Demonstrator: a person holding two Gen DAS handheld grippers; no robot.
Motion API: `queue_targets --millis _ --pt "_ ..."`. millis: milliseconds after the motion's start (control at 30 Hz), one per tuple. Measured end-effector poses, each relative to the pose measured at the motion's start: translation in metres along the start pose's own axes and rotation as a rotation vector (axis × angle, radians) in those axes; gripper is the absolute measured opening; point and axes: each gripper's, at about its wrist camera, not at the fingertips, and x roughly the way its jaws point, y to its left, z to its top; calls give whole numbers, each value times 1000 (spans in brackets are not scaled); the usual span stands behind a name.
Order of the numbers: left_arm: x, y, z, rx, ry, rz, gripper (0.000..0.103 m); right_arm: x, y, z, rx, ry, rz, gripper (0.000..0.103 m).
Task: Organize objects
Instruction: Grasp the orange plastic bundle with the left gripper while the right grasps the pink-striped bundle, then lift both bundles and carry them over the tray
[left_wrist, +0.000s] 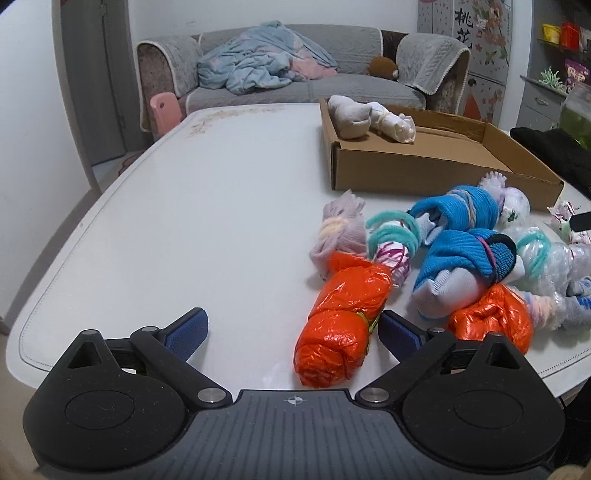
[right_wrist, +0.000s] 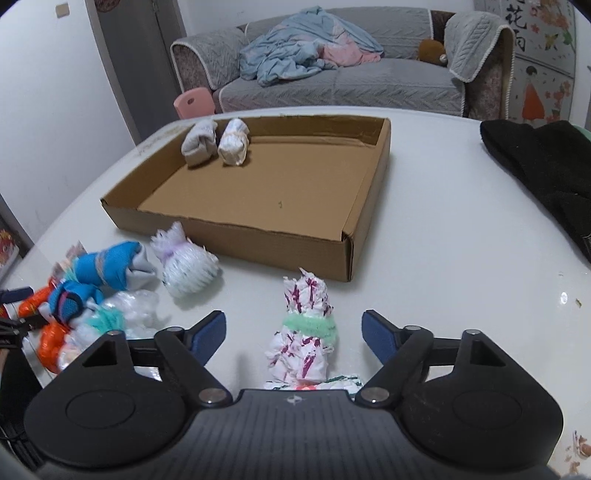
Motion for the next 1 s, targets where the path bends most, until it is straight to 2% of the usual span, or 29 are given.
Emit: queue_targets --millis 100,167,300,400,467,533,800,1000 --pt "0 2 1 -7 1 -8 98 5 -1 -2 -11 6 -15 67" --pt "-2 1 0 -3 -10 -23 90 8 2 -3 -23 17 -33 58" --pt "-5 -2 0 5 -17 -38 84 11 3 -8 -50 27 -53 54" --pt "-9 -7 2 16 -13 -51 65 10 3 -9 -56 21 -69 44" --pt "-12 -11 3 22 -3 -63 44 8 3 -9 -66 21 -86 38" --pt "-14 -14 3 27 3 -72 39 6 2 -10 -76 24 -85 32" --pt "-20 -8 7 -9 1 -80 36 4 4 -3 -87 16 -81 28" --pt "-35 -4 18 4 -26 -80 36 -16 5 9 -94 -30 -70 28"
